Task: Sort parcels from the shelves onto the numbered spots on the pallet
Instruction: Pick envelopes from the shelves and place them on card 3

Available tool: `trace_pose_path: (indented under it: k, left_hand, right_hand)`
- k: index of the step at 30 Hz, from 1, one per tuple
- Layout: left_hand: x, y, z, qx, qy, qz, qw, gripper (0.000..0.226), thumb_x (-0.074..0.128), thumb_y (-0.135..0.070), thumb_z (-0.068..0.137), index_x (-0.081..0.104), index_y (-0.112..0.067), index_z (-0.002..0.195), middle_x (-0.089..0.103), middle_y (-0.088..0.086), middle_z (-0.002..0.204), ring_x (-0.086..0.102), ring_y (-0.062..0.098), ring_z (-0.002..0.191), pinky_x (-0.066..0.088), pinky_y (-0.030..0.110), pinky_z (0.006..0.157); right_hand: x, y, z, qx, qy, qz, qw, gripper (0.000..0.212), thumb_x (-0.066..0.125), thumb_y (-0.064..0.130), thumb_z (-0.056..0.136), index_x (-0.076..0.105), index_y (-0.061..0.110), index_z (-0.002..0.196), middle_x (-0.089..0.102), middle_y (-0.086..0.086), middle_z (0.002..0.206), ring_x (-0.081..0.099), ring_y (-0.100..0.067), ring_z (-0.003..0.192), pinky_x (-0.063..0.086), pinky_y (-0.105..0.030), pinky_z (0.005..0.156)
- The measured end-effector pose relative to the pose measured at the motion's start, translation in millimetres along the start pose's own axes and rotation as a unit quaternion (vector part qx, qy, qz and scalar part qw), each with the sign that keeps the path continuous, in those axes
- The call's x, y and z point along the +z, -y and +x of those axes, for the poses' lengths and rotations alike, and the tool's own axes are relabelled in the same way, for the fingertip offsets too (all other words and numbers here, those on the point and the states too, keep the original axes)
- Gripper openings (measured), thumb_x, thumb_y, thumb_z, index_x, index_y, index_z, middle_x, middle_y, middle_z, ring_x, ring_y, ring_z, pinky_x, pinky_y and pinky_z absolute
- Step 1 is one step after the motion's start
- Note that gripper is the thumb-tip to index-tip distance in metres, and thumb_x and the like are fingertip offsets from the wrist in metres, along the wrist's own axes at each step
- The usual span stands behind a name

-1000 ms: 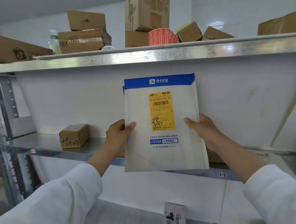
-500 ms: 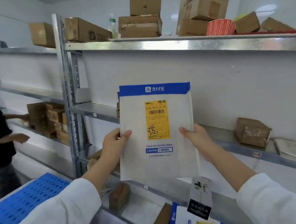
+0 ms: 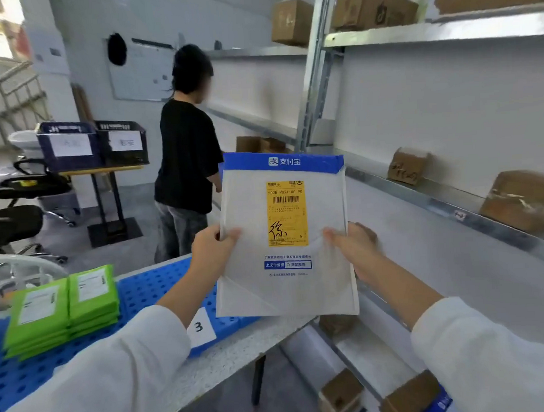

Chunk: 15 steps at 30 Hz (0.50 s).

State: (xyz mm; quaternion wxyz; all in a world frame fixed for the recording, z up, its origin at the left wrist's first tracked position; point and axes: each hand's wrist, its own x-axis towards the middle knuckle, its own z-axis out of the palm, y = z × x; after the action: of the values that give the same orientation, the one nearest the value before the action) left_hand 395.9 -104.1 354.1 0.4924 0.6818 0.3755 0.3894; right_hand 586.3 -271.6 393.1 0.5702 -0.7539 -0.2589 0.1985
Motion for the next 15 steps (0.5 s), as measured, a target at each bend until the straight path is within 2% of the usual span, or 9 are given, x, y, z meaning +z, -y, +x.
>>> trace_pose_path:
  k: [4,9,11,12,15]
  left_hand:
    - [-45.7,31.3,16.7,-0.035,-0.045,0.022,0.998,0.035,0.062,-0.034,0.091,0.057,-0.004,0.075,0.057,0.004,0.070,0.052,0.016,0.064,0.042,0.027,0.058]
    - [-90.0,54.3,43.0,-0.072,-0.120,0.049,0.989,0.033,0.062,-0.030,0.091,0.055,-0.008,0.068,0.056,0.001,0.064,0.052,0.017,0.061,0.038,0.025,0.051]
    - [-104.9,63.9,57.3,-0.082,-0.145,0.059,0.984,0.032,0.064,-0.030,0.090,0.061,-0.002,0.074,0.063,0.008,0.070,0.058,0.026,0.066,0.047,0.033,0.055]
    - [-111.7,68.8,65.1,-0.086,-0.156,0.066,0.982,0.034,0.064,-0.031,0.090,0.063,0.001,0.079,0.067,0.013,0.076,0.063,0.031,0.072,0.052,0.040,0.063]
    - [-125.0,85.0,89.9,-0.102,-0.174,0.087,0.975,0.038,0.063,-0.034,0.089,0.064,0.004,0.085,0.069,0.020,0.085,0.066,0.036,0.079,0.054,0.049,0.073]
  right_hand:
    - [69.3,-5.5,30.5,0.010,0.077,-0.005,0.997,0.029,0.061,0.026,0.093,0.059,0.016,0.121,0.069,-0.005,0.107,0.067,-0.025,0.097,0.055,-0.047,0.087]
    - [147.8,-1.8,76.1,-0.013,0.157,-0.018,0.987,0.019,0.057,0.023,0.096,0.061,0.017,0.114,0.069,-0.003,0.101,0.065,-0.022,0.091,0.056,-0.039,0.078]
    - [176.1,-0.9,94.7,-0.018,0.184,-0.015,0.983,0.009,0.055,0.022,0.097,0.059,0.021,0.105,0.067,0.001,0.093,0.064,-0.016,0.083,0.055,-0.034,0.068]
    - [190.2,-1.8,104.5,-0.019,0.196,-0.012,0.980,0.008,0.055,0.021,0.097,0.059,0.023,0.104,0.067,0.001,0.093,0.064,-0.016,0.083,0.055,-0.033,0.068]
    - [227.2,-7.6,131.7,-0.004,0.227,-0.009,0.974,0.018,0.057,0.022,0.096,0.061,0.015,0.111,0.069,-0.005,0.101,0.066,-0.023,0.091,0.057,-0.039,0.078]
